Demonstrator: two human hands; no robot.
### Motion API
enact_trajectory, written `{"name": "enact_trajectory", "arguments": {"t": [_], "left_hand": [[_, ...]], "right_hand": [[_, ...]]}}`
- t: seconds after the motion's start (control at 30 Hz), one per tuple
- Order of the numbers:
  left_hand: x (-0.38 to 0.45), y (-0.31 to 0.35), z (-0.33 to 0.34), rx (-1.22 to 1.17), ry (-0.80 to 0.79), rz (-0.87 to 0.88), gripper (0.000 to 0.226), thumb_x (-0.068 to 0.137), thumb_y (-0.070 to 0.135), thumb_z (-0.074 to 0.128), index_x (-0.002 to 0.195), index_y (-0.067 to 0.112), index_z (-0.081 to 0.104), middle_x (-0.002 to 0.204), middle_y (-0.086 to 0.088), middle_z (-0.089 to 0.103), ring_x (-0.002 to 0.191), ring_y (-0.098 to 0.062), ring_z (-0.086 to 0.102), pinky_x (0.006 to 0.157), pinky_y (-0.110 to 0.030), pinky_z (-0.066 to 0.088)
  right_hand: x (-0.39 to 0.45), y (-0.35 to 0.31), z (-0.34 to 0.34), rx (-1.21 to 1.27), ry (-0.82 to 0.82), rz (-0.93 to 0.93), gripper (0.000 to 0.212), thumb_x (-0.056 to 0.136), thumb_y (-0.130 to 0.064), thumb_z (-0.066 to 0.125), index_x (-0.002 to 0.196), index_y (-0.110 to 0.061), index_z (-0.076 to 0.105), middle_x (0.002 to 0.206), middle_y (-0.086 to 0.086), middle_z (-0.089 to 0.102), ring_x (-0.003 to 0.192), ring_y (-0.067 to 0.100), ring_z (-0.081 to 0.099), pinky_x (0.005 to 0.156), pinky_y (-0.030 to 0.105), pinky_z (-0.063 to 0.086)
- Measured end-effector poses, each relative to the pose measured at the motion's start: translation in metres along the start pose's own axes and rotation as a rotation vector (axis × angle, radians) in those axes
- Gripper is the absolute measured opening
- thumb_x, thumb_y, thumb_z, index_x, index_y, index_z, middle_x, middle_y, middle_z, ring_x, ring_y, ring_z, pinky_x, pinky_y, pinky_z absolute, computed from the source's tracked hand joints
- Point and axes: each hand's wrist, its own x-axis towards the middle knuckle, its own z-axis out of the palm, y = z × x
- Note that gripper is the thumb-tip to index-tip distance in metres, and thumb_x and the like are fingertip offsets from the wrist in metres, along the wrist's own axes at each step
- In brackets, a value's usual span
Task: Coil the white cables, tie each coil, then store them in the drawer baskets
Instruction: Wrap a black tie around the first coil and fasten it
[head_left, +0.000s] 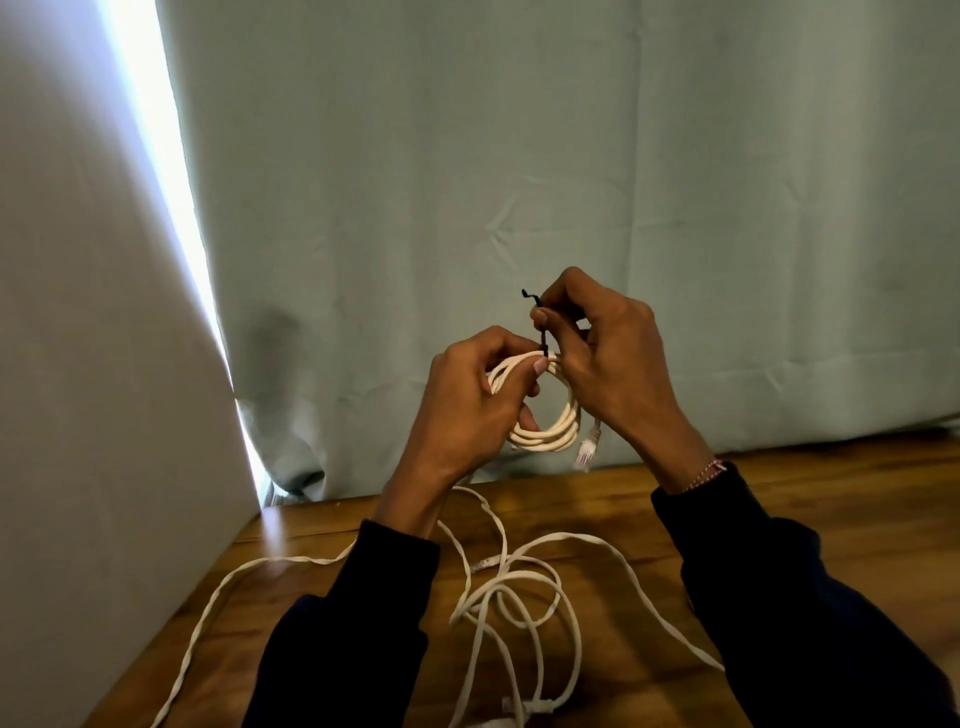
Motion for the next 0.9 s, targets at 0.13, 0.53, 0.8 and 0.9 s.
{"name": "enact_trajectory", "arguments": {"t": [0.13, 0.53, 0.8, 0.9], "left_hand": [[-0.001, -0.001, -0.001, 0.042, -0.008, 0.016, 0.018, 0.095, 0.019, 0.067, 0.109, 0.008, 0.07, 0.082, -0.002, 0.071, 0.056, -0.01, 0.069, 0.055, -0.019, 0.055], [-0.001, -0.006, 0.007, -0.045, -0.01, 0.016, 0.014, 0.093, 0.019, 0.069, 0.106, 0.012, 0.067, 0.084, -0.001, 0.07, 0.057, -0.015, 0.068, 0.056, -0.027, 0.058], [0.001, -0.014, 0.009, -0.05, 0.127, -0.139, 0.016, 0.093, 0.022, 0.069, 0.107, 0.015, 0.069, 0.077, -0.003, 0.07, 0.06, -0.009, 0.067, 0.05, -0.019, 0.049], [0.001, -0.013, 0.002, -0.075, 0.12, -0.171, 0.016, 0.094, 0.021, 0.068, 0.108, 0.015, 0.07, 0.077, -0.003, 0.071, 0.058, -0.008, 0.067, 0.047, -0.018, 0.047]], "right_hand": [[-0.003, -0.001, 0.007, 0.029, 0.034, 0.055, 0.01, 0.097, -0.023, 0.064, 0.093, -0.014, 0.062, 0.083, 0.0, 0.07, 0.074, 0.013, 0.065, 0.062, 0.028, 0.056], [0.001, -0.006, 0.0, 0.144, 0.031, 0.309, 0.008, 0.094, -0.024, 0.068, 0.092, -0.017, 0.066, 0.086, -0.006, 0.069, 0.082, 0.006, 0.065, 0.064, 0.017, 0.046], [-0.001, -0.02, -0.003, 0.233, -0.074, 0.227, 0.007, 0.094, -0.019, 0.067, 0.091, -0.014, 0.064, 0.08, -0.008, 0.067, 0.076, 0.001, 0.063, 0.061, 0.007, 0.047], [0.0, -0.024, -0.006, 0.233, -0.144, 0.177, 0.005, 0.094, -0.018, 0.068, 0.091, -0.017, 0.064, 0.081, -0.007, 0.067, 0.075, 0.004, 0.065, 0.064, 0.012, 0.053]]}}
